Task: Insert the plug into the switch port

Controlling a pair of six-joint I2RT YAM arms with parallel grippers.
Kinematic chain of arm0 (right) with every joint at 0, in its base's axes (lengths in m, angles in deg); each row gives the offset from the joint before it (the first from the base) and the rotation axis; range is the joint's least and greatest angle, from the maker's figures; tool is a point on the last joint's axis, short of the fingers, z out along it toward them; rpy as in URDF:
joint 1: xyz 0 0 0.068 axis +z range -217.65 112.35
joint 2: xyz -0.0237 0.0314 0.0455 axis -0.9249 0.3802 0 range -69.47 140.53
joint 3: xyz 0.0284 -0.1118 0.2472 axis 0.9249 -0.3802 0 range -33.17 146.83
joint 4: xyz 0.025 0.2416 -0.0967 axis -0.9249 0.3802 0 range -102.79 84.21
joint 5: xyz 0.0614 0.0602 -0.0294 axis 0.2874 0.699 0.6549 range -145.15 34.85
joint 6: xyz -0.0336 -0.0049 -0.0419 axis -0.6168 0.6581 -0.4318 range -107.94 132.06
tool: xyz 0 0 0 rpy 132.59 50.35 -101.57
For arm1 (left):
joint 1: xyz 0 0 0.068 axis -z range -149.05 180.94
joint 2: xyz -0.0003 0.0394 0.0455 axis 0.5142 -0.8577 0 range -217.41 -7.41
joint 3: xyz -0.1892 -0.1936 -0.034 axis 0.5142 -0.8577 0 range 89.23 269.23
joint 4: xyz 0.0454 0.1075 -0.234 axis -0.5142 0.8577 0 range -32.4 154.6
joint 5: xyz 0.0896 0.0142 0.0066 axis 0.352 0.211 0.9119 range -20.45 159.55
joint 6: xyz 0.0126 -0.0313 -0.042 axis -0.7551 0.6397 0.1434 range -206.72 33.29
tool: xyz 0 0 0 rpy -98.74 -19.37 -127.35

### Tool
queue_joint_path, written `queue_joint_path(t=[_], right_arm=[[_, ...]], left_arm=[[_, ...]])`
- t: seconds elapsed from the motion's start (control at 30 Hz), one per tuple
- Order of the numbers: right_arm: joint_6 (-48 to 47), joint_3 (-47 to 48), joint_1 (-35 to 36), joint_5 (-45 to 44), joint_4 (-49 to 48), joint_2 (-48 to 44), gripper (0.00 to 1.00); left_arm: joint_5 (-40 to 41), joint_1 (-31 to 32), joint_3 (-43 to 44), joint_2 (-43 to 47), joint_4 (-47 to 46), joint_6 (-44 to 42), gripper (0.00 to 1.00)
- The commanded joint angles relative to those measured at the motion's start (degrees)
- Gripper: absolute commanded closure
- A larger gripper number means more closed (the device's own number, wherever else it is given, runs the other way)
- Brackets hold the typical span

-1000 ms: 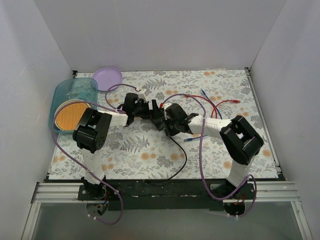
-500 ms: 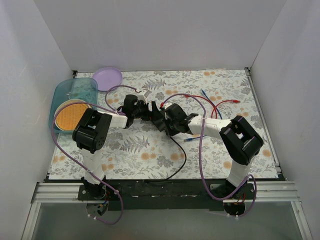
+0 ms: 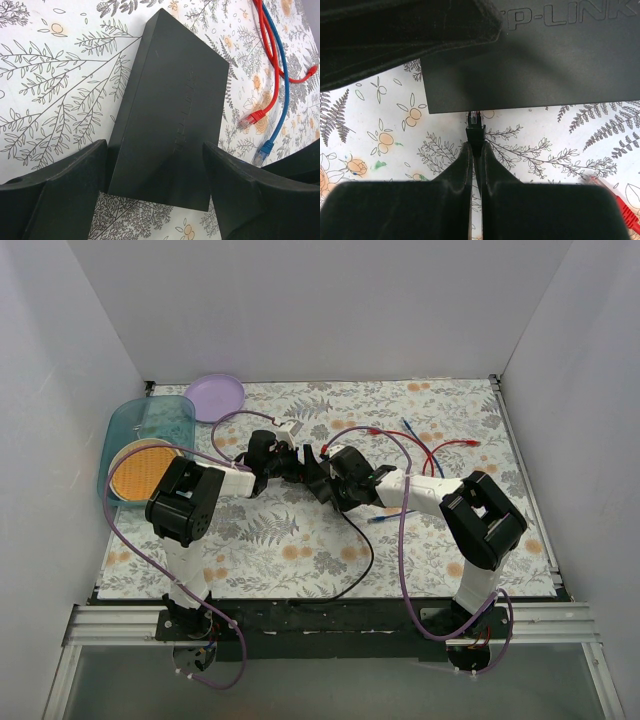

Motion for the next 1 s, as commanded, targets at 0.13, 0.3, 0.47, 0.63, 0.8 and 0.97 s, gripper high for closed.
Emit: queue_joint_path(t=[0.13, 0.3, 0.47, 0.63, 0.8, 0.97], right_arm=[[-0.2, 5.0, -0.3, -2.5, -7.8, 0.4, 0.99], [-0.1, 4.8, -0.7, -2.8, -9.6, 0.4, 0.99], [0.3, 4.8, -1.2, -2.8, -12.7, 0.3, 0.99], [0.3, 6.7, -1.8, -2.4, -12.4, 0.9, 0.99], [-0.1, 9.4, -2.0, -2.0, -11.3, 2.0, 0.99], [-0.9, 12.6, -2.1, -0.7, -10.2, 3.7, 0.99]], left_arm=[[-5.7, 3.1, -3.0, 1.2, 7.1, -1.0, 0.26], [-6.4, 3.4, -2.7, 1.0, 7.1, -1.0, 0.28], [-6.3, 4.0, -2.8, 1.0, 7.3, -1.5, 0.29], [-5.2, 4.6, -3.0, 1.3, 7.6, -2.0, 0.30], [-3.6, 5.4, -3.0, 1.6, 8.1, -2.4, 0.31], [-1.8, 6.2, -2.9, 1.6, 8.4, -3.1, 0.32]])
